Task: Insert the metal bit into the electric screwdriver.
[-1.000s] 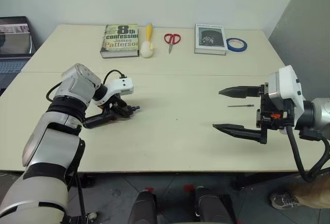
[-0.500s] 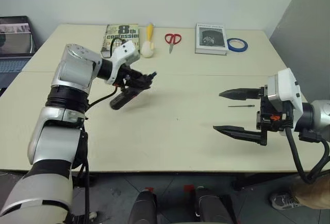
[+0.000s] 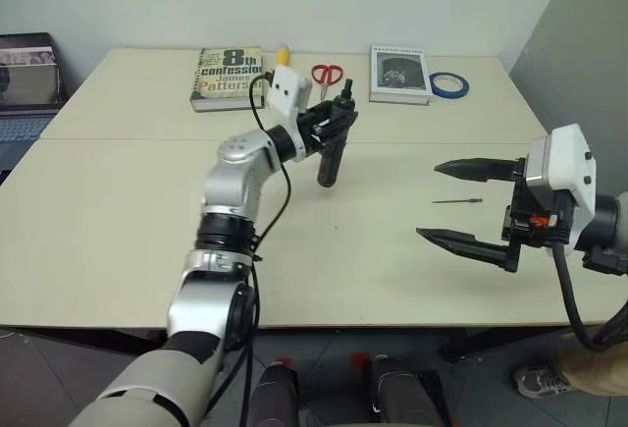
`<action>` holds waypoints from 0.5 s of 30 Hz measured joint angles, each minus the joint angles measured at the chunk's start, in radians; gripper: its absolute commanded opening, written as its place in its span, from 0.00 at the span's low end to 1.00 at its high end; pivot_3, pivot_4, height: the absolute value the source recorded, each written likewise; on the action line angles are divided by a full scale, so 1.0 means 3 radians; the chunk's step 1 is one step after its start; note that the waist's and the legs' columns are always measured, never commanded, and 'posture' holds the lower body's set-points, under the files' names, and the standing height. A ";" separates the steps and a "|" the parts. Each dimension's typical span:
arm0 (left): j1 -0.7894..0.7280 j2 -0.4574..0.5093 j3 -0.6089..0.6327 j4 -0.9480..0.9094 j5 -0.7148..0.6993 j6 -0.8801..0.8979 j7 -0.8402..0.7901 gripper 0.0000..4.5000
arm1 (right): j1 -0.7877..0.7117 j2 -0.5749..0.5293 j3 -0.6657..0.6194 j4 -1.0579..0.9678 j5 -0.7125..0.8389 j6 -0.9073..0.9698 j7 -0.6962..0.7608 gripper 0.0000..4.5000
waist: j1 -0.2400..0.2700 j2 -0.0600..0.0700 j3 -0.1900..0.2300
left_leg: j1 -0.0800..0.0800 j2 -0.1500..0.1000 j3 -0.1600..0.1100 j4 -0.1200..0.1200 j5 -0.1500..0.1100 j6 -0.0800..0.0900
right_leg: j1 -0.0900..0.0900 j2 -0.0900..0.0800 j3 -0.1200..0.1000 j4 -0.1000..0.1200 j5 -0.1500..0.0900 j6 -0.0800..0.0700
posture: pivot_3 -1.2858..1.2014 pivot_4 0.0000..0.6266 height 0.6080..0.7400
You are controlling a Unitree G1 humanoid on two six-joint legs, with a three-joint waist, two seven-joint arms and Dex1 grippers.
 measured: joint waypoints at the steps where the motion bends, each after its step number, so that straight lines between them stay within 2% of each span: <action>1: 0.0025 -0.0031 -0.0004 0.0022 0.0000 -0.0087 0.0051 0.37 | 0.0000 0.0006 0.0000 -0.0009 -0.0009 -0.0001 -0.0046 1.00 | 0.0000 0.0000 0.0000 | 0.0000 0.0000 0.0000 0.0000 0.0000 0.0000 | 0.0000 0.0000 0.0000 0.0000 0.0000 0.0000 | 0.52 0.24 1.00; 5: 0.0196 -0.0088 -0.0014 0.0147 0.0009 -0.0518 0.0216 0.37 | -0.0007 0.0078 0.0002 -0.0048 -0.0014 0.0008 -0.0292 1.00 | 0.0000 0.0000 0.0000 | 0.0001 0.0000 0.0000 0.0000 0.0001 0.0001 | 0.0001 0.0000 0.0000 0.0000 0.0001 0.0000 | 0.52 0.24 1.00; 15: 0.0484 -0.0085 -0.0200 0.0203 0.0024 -0.0889 0.0259 0.37 | -0.0021 0.0096 0.0002 -0.0077 0.0014 0.0013 -0.0504 1.00 | 0.0008 0.0000 0.0000 | 0.0001 -0.0001 0.0000 0.0000 0.0001 0.0002 | 0.0003 0.0000 0.0000 -0.0003 0.0002 0.0000 | 0.52 0.24 1.00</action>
